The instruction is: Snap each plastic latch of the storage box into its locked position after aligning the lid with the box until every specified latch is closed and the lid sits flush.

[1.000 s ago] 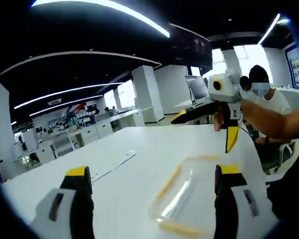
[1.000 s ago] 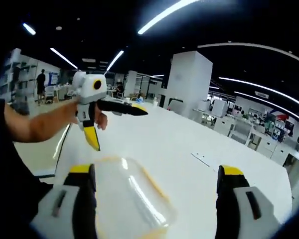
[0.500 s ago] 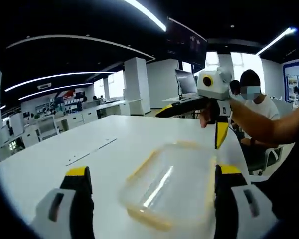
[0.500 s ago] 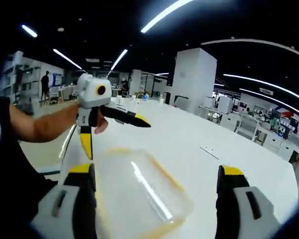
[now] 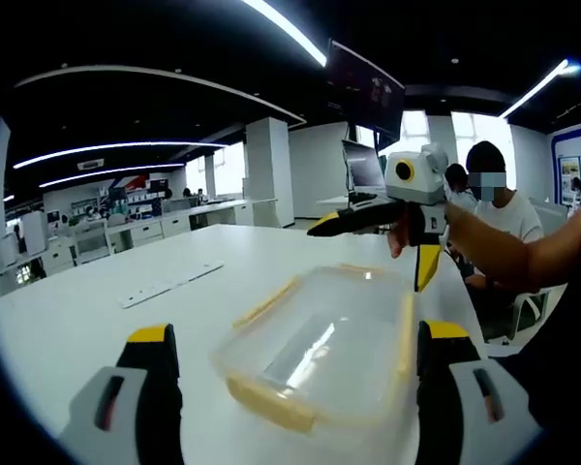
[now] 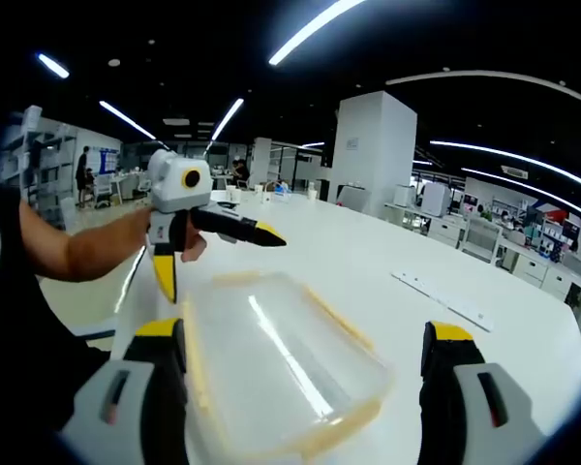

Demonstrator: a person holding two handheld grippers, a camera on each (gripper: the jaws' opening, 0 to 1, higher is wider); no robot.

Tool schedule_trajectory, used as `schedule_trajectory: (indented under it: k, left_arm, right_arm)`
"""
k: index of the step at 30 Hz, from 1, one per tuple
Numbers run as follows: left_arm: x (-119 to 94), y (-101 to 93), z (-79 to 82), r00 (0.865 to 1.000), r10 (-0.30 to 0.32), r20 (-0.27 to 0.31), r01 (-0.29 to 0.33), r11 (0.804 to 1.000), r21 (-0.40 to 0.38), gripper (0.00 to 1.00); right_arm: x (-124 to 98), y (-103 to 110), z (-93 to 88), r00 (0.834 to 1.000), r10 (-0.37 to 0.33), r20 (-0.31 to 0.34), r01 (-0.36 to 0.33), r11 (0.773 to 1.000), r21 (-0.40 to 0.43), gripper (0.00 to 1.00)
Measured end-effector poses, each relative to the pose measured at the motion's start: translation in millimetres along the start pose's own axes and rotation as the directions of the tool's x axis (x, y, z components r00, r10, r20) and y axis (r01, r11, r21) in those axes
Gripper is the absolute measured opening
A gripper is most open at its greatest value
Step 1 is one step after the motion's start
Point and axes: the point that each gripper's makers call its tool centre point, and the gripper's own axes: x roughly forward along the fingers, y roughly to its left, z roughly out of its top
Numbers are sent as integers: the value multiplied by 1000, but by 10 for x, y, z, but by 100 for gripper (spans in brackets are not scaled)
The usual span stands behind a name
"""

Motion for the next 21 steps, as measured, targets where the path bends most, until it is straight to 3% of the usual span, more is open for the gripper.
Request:
schedule_trajectory:
  k: [12, 17, 21]
  left_arm:
    - [57, -146, -78, 1000, 4, 14, -3, 1000, -17, 100]
    - [91, -116, -172, 998, 63, -22, -63, 998, 25, 100]
    - [91, -177, -218, 997, 75, -20, -75, 997, 11, 100]
  right_arm:
    - [-86, 0, -193, 1000, -18, 3, 18, 999, 36, 100]
    - [-88, -21, -256, 998, -61, 3, 61, 998, 32, 100]
    - [-82, -17, -328, 996, -90, 4, 90, 995, 40, 100]
